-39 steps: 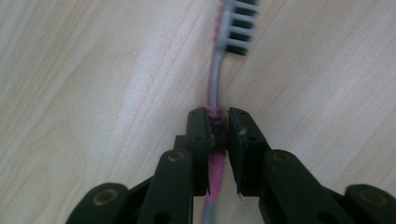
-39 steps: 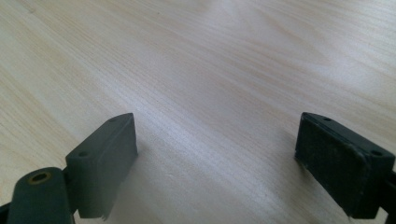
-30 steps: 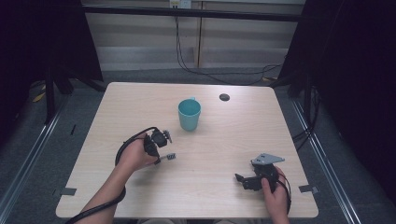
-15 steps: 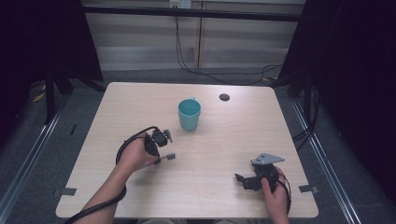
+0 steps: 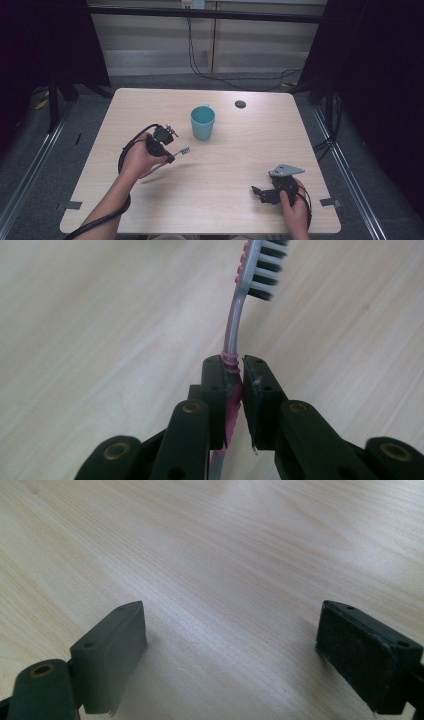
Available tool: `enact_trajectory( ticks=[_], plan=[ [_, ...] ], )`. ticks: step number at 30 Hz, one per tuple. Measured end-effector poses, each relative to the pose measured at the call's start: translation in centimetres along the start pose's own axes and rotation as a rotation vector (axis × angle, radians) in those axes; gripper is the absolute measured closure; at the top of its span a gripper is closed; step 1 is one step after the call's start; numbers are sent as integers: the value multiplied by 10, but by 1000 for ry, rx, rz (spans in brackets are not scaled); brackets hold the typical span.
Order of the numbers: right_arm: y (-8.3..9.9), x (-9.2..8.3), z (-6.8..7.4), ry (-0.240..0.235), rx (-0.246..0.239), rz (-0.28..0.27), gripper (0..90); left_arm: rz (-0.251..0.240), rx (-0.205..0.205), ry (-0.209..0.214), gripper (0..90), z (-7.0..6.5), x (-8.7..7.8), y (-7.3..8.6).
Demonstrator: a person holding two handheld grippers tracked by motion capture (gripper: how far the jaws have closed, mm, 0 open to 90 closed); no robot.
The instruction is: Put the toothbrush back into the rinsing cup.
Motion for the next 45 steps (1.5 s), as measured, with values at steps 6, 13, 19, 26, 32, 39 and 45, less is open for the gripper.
enact_trajectory(
  ticks=[6, 13, 19, 26, 32, 39, 45],
  plan=[
    [0, 0, 0, 0, 0, 0, 122, -137, -35, -20, 806, 4, -12, -5],
    [0, 0, 0, 0, 1, 0, 122, -236, -71, -25, 806, 7, -21, -10],
    [0, 0, 0, 0, -1, -1, 122, -280, -93, -28, 806, 11, -27, -11],
    [0, 0, 0, 0, -1, -1, 122, -336, -123, -48, 806, 13, -34, -14],
    [0, 0, 0, 0, 0, 0, 122, -375, -149, -58, 806, 17, -39, -15],
    [0, 0, 0, 0, -1, 0, 122, -419, -173, -73, 806, 24, -46, -19],
    [0, 0, 0, 0, -1, 0, 121, -450, -178, -86, 806, 26, -48, -20]
  ],
)
Point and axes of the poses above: each handheld gripper's, and its own axes: x roughly forward along the jaws, y roughly out of its underside, z roughly to its left, the point moved 2 cm from there along x, roughly forward along the jaws, and after that the axes turned 6 degrees about -x, right-handed, at the moved point
